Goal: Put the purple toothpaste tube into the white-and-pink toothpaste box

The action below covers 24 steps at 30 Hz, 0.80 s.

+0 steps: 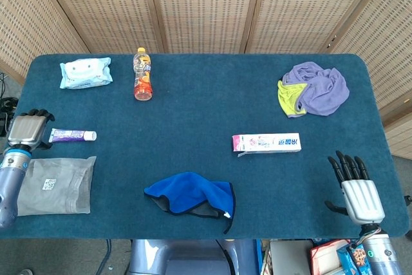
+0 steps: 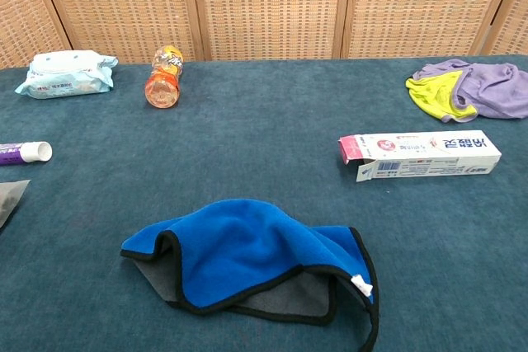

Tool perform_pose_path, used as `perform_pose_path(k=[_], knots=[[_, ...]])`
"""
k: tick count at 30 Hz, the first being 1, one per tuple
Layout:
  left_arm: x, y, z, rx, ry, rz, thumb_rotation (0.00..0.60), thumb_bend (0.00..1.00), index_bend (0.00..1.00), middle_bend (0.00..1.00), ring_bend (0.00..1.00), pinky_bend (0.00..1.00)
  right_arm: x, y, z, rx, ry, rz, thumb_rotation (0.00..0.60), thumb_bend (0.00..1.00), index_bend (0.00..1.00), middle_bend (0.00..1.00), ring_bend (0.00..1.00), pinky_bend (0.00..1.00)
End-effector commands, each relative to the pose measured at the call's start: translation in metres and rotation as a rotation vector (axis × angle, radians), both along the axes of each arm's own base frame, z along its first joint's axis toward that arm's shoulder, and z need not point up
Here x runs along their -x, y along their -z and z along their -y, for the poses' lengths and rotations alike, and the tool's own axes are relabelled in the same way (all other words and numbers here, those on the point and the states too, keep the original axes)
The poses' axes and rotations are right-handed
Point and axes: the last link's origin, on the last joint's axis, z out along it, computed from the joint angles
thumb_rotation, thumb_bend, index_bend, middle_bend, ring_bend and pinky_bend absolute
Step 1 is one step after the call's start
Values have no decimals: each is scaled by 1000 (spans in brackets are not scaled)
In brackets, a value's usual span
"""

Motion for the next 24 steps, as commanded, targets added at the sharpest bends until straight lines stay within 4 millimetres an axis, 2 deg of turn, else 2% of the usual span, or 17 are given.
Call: perform_pose_path(k=[1, 18, 24], knots=[[0, 6, -4, 5, -8, 3, 600, 226, 310, 220, 163, 254, 0, 1, 0, -2, 1, -1, 600, 165, 0, 0, 0, 0], [-9, 27, -25, 66, -9, -10, 600, 226, 329, 223, 163, 254, 2, 2, 1, -1, 7, -4, 600, 165, 0, 0, 0, 0], [-7, 26, -31, 92, -20, -44, 600, 225, 329, 223, 163, 254, 4, 3, 2, -1, 13, -11, 600, 165, 0, 0, 0, 0]])
